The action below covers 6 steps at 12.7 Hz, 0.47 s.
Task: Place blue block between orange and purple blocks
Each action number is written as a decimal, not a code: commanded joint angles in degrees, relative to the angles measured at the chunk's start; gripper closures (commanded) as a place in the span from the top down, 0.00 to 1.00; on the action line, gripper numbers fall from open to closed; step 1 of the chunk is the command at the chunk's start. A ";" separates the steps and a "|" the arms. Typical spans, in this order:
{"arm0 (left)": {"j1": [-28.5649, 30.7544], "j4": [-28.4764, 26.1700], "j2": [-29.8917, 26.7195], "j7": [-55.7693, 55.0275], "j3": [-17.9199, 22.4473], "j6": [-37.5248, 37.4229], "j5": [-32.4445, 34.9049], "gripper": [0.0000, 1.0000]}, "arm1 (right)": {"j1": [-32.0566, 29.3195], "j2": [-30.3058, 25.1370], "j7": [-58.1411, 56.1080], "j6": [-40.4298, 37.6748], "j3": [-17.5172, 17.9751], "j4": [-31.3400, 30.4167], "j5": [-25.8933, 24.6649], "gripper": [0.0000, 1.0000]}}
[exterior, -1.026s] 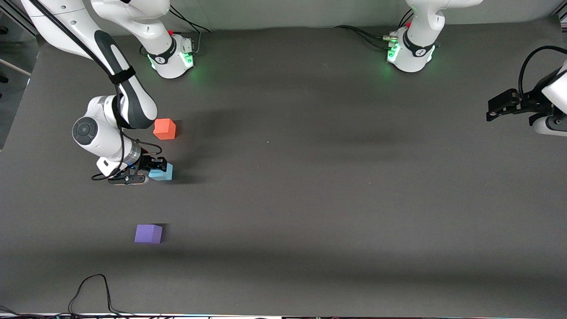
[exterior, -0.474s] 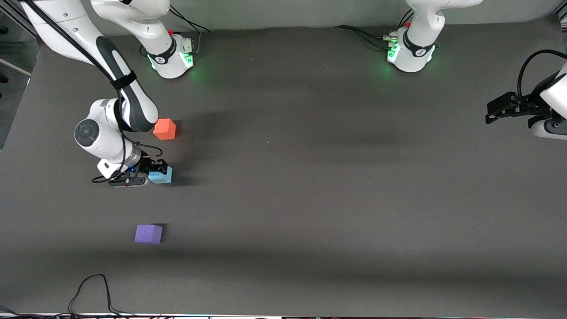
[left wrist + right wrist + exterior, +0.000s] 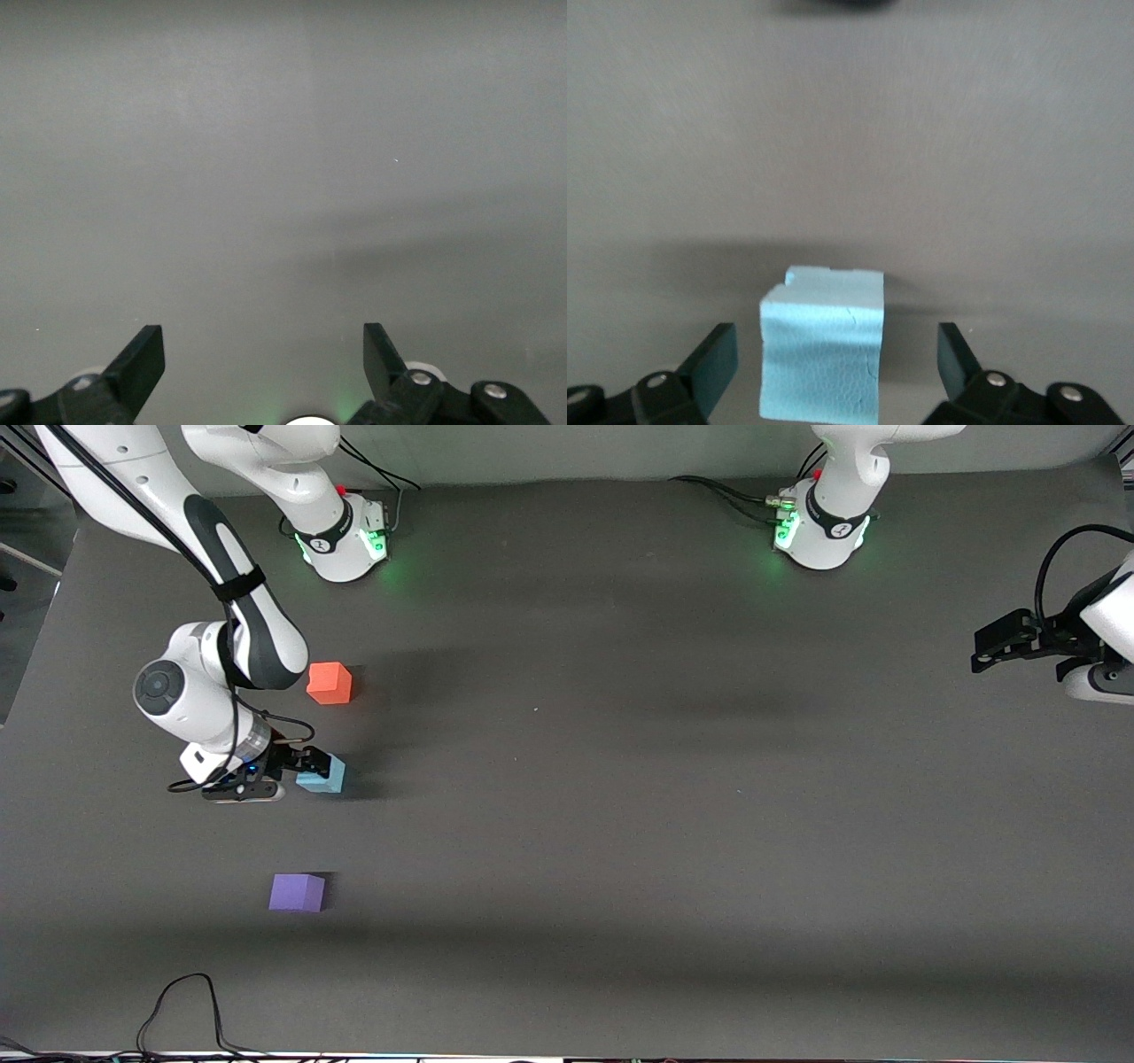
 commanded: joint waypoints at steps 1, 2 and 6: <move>-0.66 -0.21 -0.27 0.88 0.49 0.72 0.79 1.00 | 0.47 -8.61 -0.78 -8.87 -0.75 2.31 1.04 1.00; -0.66 -0.21 -0.27 0.88 0.57 0.72 0.79 1.00 | 0.30 -10.98 -0.69 -14.66 -0.75 5.11 1.04 1.00; -0.66 -0.21 -0.27 0.88 0.49 0.81 0.79 1.00 | -0.14 -17.59 -0.96 -35.24 -1.89 18.03 1.13 1.00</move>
